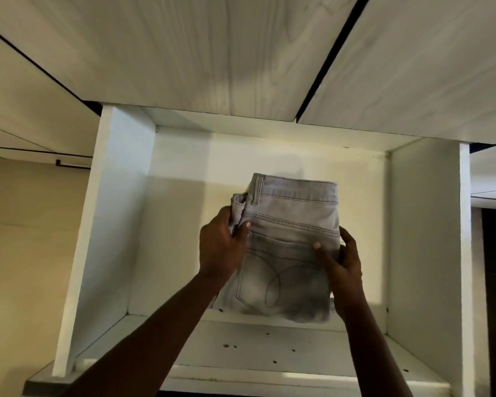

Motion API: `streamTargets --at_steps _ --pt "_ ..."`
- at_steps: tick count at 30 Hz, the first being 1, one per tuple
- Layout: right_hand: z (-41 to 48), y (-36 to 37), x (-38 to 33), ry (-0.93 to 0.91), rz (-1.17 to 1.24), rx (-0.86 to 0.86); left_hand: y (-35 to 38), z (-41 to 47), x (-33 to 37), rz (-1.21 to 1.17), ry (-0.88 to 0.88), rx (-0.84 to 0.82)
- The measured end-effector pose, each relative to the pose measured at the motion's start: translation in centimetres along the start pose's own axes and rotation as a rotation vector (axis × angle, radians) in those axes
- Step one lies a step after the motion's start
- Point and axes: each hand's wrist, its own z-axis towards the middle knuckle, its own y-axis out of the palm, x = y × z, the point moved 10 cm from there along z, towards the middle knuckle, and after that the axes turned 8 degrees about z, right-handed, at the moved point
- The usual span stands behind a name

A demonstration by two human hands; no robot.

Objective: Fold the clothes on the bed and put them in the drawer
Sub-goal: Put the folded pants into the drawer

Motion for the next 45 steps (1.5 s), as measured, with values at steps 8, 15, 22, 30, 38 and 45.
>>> streamTargets --at_steps 8,15,22,30,38,45 --pt "-0.6 1.4 -0.1 0.000 -0.315 -0.045 2.6 -3.9 -2.4 -0.113 -0.112 -0.227" --pt "-8.6 9.1 -5.4 -0.674 -0.879 -0.232 3.1 -3.4 -6.8 -0.386 -0.444 -0.337" --pt "-2.7 5.5 -2.0 -0.143 -0.708 0.145 4.1 -1.0 -8.1 -0.281 -0.554 -0.481" --pt "-5.5 6.4 -2.5 -0.198 -0.670 0.232 3.3 -1.9 -8.5 -0.211 -0.543 -0.400" --pt "-8.8 10.9 -4.0 -0.256 -0.312 0.087 3.3 -1.6 -11.2 -0.457 -0.574 -0.498" --pt "-3.9 5.5 -1.2 0.164 -0.514 0.194 3.5 -1.4 -12.7 -0.373 -0.585 -0.582"
